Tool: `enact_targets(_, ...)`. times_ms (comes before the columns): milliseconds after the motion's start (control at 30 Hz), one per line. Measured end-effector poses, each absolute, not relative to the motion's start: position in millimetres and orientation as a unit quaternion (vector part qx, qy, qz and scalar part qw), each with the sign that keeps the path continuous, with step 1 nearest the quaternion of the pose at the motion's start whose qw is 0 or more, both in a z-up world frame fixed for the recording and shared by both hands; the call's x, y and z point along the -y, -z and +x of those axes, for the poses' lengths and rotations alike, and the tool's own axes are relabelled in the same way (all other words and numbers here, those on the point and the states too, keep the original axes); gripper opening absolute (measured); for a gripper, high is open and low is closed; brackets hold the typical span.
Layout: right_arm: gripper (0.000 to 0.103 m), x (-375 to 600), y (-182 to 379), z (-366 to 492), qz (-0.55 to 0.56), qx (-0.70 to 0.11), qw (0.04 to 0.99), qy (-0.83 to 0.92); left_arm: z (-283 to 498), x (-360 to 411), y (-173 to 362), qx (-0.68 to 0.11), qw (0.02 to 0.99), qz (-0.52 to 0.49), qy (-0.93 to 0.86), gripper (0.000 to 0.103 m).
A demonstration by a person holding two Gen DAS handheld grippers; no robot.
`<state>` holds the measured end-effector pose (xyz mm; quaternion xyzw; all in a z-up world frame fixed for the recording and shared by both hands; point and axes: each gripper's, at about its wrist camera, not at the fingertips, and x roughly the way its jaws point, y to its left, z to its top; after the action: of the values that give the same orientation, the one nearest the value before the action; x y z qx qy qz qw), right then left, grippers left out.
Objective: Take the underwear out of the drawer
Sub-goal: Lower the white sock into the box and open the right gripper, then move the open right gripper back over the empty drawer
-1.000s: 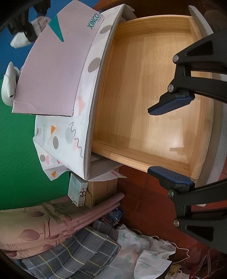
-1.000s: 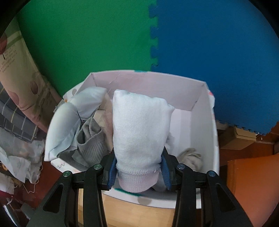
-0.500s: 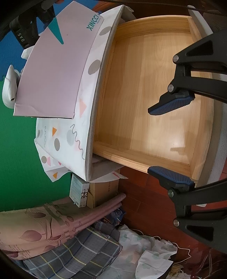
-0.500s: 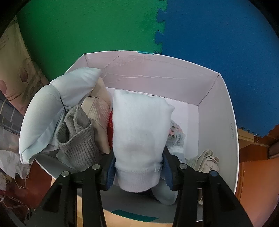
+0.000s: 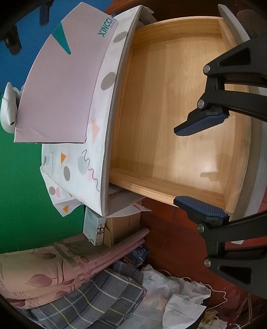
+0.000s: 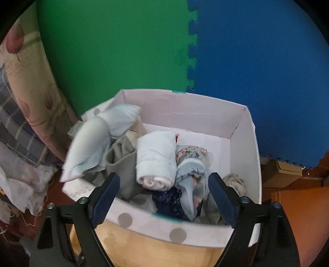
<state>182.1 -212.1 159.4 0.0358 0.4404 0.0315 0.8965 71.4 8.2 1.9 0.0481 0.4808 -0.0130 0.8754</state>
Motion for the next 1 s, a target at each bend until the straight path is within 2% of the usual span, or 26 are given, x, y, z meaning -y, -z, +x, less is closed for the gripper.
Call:
enact_targets(300,0.097,234,-155,95,0.058,-0.412,0.909,-0.01,68,-8,-4,-0.476,0.878,0.051,0.014,0.062)
enact_targets(633,0.098,236,-74,16,0.033,-0.427,0.903,0.038,51,-5,-11,-0.46,0.886,0.057,0.026,0.062)
enact_targets(1000,0.098,230,-25,1,0.047,-0.465,0.883,0.026,39,7,-13,-0.455,0.886,0.078,0.038,0.062)
